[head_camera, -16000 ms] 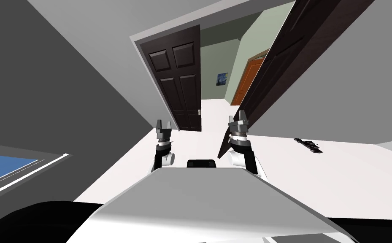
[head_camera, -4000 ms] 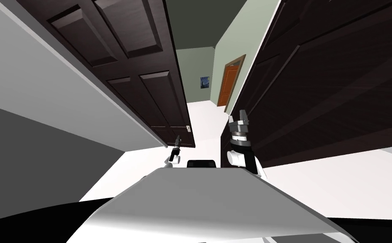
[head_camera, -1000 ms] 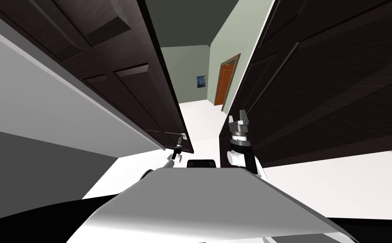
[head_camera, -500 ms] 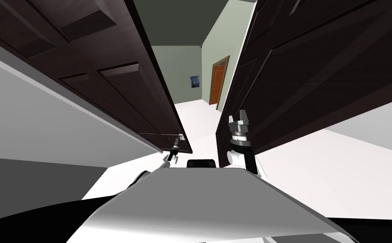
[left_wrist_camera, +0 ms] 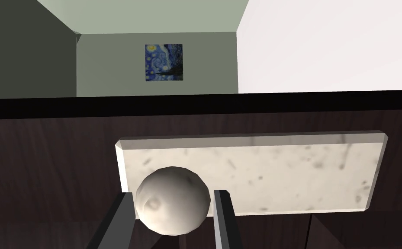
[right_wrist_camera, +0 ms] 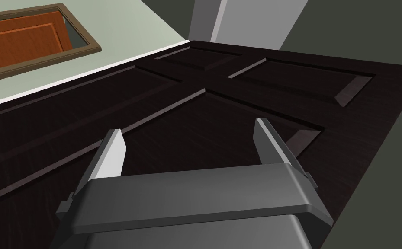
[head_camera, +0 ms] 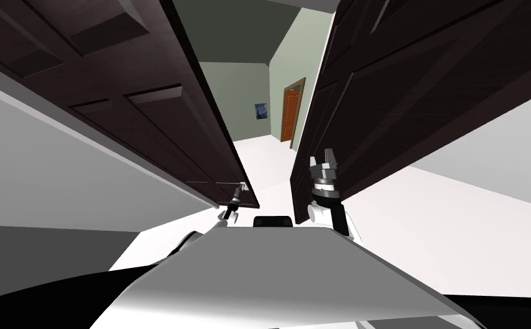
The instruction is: Pull the door open
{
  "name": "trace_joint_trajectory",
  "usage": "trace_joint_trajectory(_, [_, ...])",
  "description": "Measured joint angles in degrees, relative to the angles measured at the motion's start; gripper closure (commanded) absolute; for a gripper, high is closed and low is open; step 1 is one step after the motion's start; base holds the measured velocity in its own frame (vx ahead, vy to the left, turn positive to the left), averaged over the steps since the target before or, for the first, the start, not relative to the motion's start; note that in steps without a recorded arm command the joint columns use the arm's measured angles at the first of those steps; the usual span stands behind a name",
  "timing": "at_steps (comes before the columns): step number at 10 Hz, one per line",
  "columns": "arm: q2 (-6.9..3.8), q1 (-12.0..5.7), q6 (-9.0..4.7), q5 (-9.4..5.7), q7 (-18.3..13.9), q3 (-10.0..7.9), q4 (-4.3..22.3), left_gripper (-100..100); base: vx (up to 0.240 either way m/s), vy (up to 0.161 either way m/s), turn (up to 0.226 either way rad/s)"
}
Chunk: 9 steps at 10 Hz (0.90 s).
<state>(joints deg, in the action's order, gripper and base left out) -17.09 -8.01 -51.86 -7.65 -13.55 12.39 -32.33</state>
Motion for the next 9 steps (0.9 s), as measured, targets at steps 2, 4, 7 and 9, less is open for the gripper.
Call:
trace_joint_trajectory(2, [-1.69, 0.32, -2.46, -0.23, -1.54, 0.24, 1.6, 100, -0.143, 0.012, -0.139])
trace_joint_trajectory(4, [-3.25, 1.69, -3.83, -0.26, -2.93, 0.76, 1.66, 100, -0.155, 0.003, -0.189])
trace_joint_trajectory(7, [-5.69, 4.05, -5.51, -0.4, -4.99, 1.45, 0.94, 100, -0.108, 0.026, -0.109])
trace_joint_trajectory(9, [-7.72, 5.81, -7.12, -0.51, -6.68, 2.06, -0.08, 100, -0.128, 0.052, -0.136])
